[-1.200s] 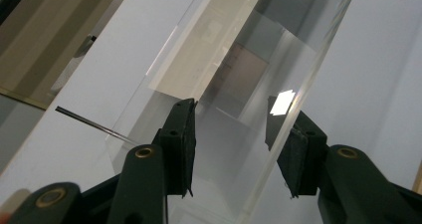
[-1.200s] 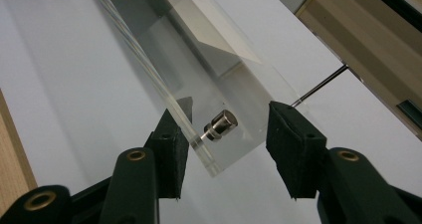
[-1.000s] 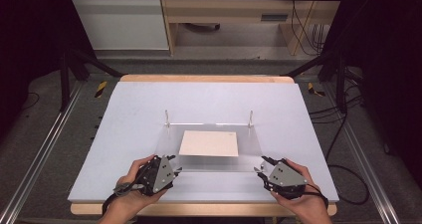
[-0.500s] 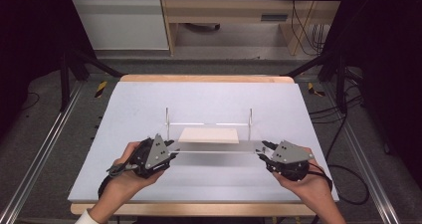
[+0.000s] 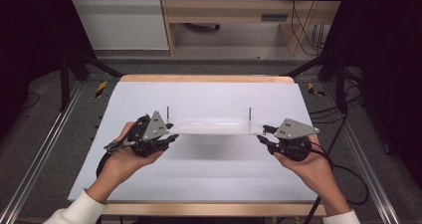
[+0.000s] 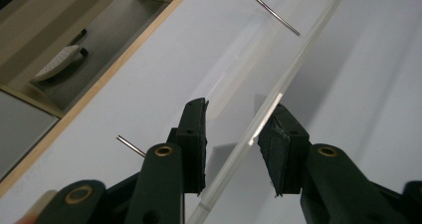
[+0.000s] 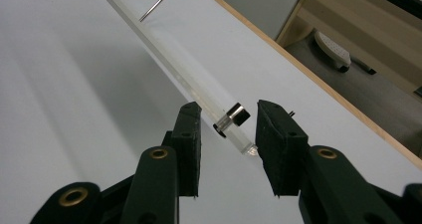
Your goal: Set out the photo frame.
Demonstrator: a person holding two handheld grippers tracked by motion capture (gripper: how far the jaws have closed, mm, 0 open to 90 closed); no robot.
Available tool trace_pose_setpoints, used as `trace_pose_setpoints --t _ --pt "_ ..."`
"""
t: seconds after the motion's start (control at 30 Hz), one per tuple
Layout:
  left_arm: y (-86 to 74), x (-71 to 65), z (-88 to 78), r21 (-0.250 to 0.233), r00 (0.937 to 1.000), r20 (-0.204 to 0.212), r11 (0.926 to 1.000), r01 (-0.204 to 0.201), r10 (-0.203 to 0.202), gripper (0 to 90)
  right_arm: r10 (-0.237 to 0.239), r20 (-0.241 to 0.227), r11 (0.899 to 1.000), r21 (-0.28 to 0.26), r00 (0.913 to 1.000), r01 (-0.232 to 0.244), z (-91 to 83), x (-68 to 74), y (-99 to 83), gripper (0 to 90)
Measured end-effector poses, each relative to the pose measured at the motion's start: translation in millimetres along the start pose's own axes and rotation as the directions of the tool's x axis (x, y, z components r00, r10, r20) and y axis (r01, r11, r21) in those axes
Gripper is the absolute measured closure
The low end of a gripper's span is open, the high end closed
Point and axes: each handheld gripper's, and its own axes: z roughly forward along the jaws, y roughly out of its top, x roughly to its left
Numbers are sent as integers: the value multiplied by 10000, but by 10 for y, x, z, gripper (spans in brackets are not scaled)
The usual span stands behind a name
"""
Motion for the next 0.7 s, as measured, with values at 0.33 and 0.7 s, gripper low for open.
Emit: trace_pose_setpoints --t 0.33,0.7 --pt "147 228 35 127 9997 239 9999 68 -71 622 572 3 9954 -770 9984 -570 60 -182 35 625" --pt "195 323 62 40 9997 206 9999 165 -166 608 603 -53 9952 -775 9982 -605 211 -265 55 621"
